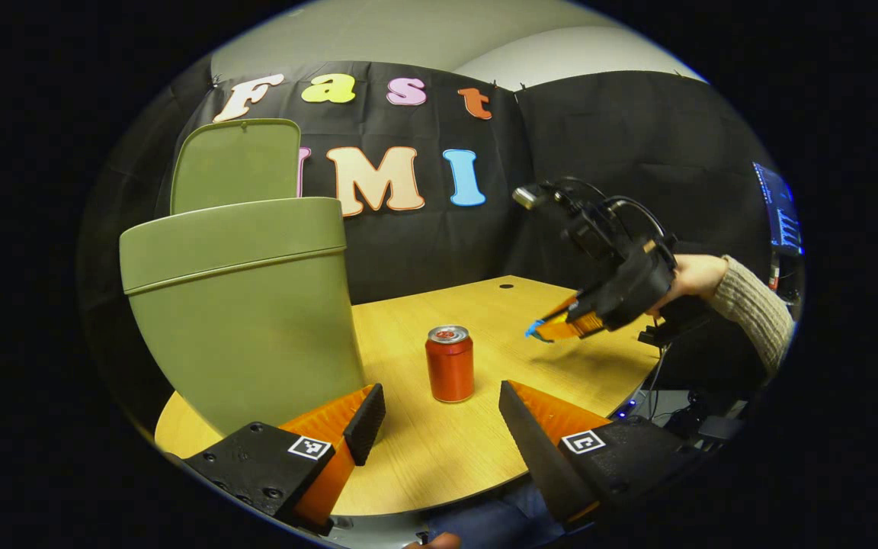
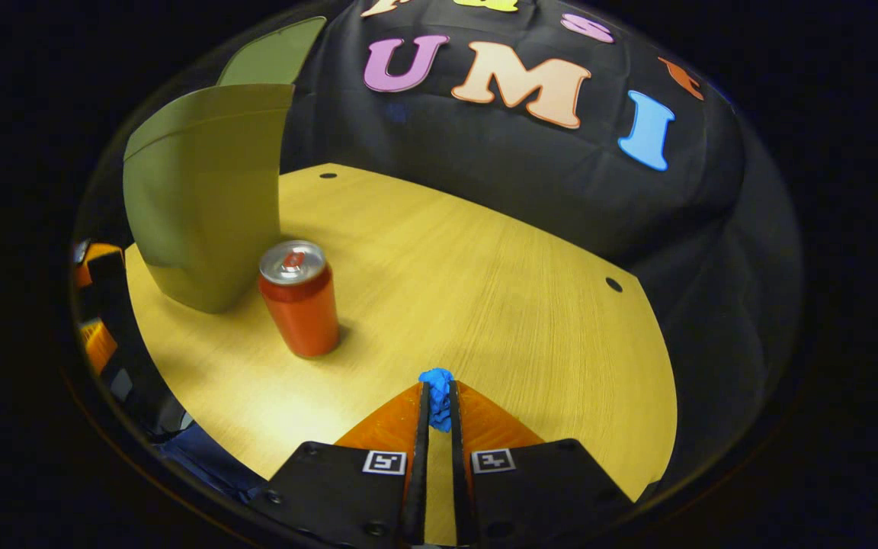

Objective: Press the lid of the desktop garbage bin to open it, pick up the crumpled paper on the desktop and throw it into the bin, then pick up the pop can on the desktop and drop it into the bin, and finally close the garbage bin lid.

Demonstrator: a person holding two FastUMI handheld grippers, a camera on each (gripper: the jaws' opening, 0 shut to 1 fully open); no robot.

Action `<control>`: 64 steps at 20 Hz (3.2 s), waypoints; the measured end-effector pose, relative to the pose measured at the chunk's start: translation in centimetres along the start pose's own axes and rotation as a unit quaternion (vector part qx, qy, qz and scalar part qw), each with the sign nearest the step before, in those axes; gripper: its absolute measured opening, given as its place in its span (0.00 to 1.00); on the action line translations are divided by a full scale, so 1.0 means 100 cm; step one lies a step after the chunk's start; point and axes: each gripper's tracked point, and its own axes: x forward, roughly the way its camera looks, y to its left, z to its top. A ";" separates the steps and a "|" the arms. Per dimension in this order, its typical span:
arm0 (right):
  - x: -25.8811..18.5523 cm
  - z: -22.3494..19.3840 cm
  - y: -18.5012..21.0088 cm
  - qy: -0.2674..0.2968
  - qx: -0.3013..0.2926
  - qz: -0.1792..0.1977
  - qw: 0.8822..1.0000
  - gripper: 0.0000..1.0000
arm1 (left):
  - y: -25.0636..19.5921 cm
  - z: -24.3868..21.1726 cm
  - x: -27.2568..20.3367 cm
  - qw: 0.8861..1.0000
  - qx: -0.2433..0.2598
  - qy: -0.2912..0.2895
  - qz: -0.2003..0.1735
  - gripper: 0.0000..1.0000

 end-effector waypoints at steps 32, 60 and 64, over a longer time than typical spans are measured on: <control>-0.115 0.291 0.238 -0.239 -0.162 0.160 0.944 0.75 | -0.009 0.027 -0.021 0.999 0.006 -0.032 -0.013 0.94; -0.131 0.017 -0.015 -0.273 0.050 -0.035 0.960 0.98 | -0.025 0.013 0.045 0.999 0.038 -0.001 0.002 0.94; -0.118 -0.012 -0.030 -0.263 0.079 -0.044 0.961 0.98 | -0.028 0.010 0.070 0.999 0.039 0.007 0.007 0.94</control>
